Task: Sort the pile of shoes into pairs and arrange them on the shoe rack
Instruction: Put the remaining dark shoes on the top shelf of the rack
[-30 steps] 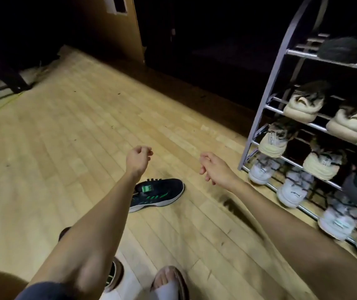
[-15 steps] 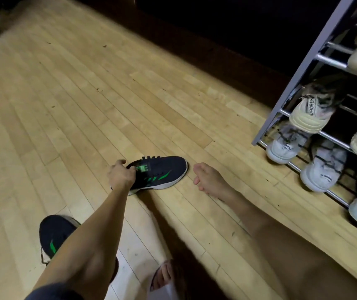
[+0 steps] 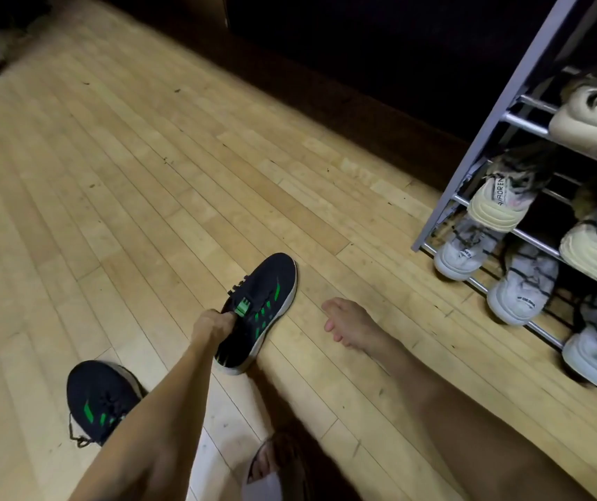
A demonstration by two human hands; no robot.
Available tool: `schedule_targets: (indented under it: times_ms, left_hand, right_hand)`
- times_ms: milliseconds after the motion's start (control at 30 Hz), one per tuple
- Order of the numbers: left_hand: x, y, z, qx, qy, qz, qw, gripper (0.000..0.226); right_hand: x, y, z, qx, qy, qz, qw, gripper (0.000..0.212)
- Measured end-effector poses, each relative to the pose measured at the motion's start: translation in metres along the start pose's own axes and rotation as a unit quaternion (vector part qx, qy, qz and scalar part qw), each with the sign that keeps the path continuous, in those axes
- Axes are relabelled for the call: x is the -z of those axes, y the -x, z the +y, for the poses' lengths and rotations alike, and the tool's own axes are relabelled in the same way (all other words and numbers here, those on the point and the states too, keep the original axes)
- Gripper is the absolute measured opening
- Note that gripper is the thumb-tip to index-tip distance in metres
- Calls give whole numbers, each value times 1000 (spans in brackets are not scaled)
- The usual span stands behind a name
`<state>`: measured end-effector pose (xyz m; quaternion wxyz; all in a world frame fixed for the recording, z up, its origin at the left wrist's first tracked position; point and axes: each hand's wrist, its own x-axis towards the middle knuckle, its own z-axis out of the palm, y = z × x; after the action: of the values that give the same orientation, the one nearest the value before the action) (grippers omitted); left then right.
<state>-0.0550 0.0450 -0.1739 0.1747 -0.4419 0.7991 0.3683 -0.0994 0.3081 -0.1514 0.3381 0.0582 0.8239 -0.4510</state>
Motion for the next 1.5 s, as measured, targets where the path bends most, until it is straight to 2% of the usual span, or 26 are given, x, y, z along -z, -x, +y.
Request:
schedule_targets:
  times_ms: [133,233,300,400,567,633,767,900,967,1167,1267,1367,1500]
  left_hand:
    - [-28,40,-1,-26,50,-70,996,33]
    - [-48,68,-4,-74,19,-64,995,27]
    - [-57,83,0,-89,71,-67,991,22]
    - [-65,105,8,-64,199,-116,971,14]
    - [-64,139,26,-76,308,-157,935,22]
    - [-61,154,36,-104,308,-172,930,28]
    - [-57,198,68,-167,308,-207,914,34]
    - [-49,250,105,-218,340,-229,886,40]
    - [-43,274,123,-251,340,-243,873,43]
    - [-19,351,176,-330,376,-263,825,48]
    - [-9,389,201,-369,382,-284,799,47]
    - [-4,428,219,-401,367,-294,786,45]
    - [-2,473,239,-434,351,-315,767,29]
  right_hand:
    - [8,24,0,4,-9,7,1000,30]
    - [17,46,2,4,-21,12,1000,31]
    - [25,60,6,2,-25,13,1000,33]
    - [38,78,14,1,-31,31,999,30]
    - [55,103,20,25,-20,76,997,34]
    - [63,113,15,42,-1,90,995,32]
    - [85,133,-2,71,23,134,988,52]
    - [110,167,-15,91,-12,183,979,60]
    - [122,187,-20,103,-49,205,972,56]
    - [171,258,-40,211,-119,339,909,32]
    - [195,294,-52,237,-145,394,876,31]
    - [215,327,-59,260,-166,438,844,32]
    - [244,366,-65,270,-186,481,813,33]
